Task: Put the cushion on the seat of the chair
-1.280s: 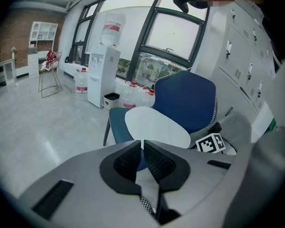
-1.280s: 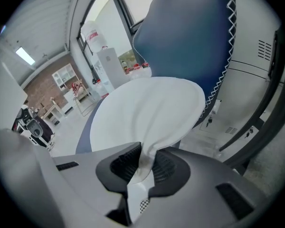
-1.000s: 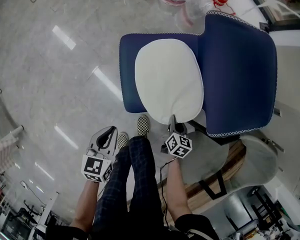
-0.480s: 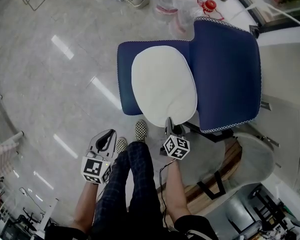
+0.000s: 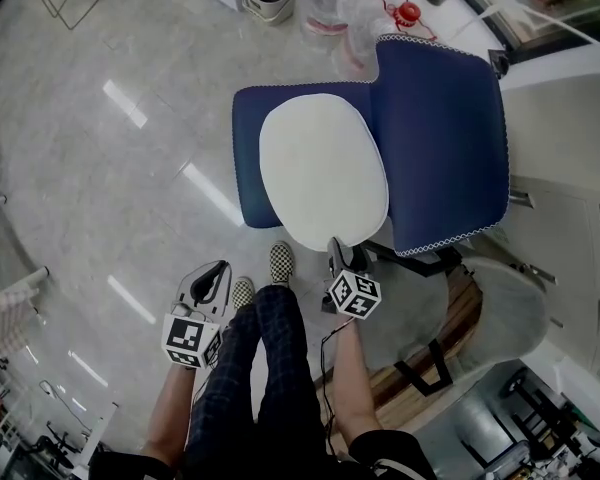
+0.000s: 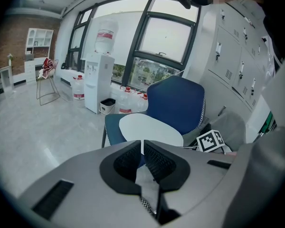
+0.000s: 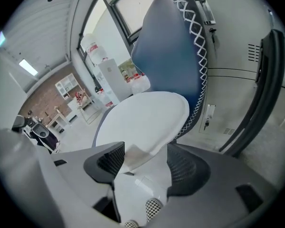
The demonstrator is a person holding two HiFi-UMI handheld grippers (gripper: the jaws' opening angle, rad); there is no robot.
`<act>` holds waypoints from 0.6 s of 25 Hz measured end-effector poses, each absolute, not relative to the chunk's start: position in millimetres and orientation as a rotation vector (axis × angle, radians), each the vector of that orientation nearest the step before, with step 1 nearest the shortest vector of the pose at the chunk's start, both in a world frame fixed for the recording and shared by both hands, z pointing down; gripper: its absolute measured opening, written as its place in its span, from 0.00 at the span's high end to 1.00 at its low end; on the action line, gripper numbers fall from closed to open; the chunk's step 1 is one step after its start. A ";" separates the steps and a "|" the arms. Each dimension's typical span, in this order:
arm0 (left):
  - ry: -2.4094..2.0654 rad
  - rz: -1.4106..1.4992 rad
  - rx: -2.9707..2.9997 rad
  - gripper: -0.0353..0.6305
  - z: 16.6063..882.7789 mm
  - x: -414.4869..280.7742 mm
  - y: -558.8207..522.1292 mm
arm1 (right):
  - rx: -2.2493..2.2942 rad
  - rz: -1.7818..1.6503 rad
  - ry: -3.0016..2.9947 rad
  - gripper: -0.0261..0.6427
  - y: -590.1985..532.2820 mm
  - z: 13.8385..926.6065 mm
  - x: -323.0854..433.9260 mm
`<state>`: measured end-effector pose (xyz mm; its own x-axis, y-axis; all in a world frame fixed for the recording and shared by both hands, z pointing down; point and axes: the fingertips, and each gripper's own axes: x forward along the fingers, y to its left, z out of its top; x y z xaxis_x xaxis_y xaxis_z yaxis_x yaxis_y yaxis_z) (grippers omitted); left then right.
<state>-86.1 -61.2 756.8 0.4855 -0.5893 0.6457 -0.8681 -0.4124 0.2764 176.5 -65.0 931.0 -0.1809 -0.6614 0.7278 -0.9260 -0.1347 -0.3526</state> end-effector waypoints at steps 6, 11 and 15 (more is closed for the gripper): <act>-1.195 0.608 2.162 0.90 742.9 -81.9 -52.0 | 1.791 1.223 -1.815 0.56 -43.4 917.7 187.2; -1.200 0.598 2.184 0.90 726.8 -77.8 -48.8 | 1.779 1.200 -1.837 0.56 -36.2 898.1 190.8; -1.205 0.586 2.207 0.90 709.8 -75.9 -47.9 | 1.770 1.167 -1.867 0.56 -37.3 876.8 187.3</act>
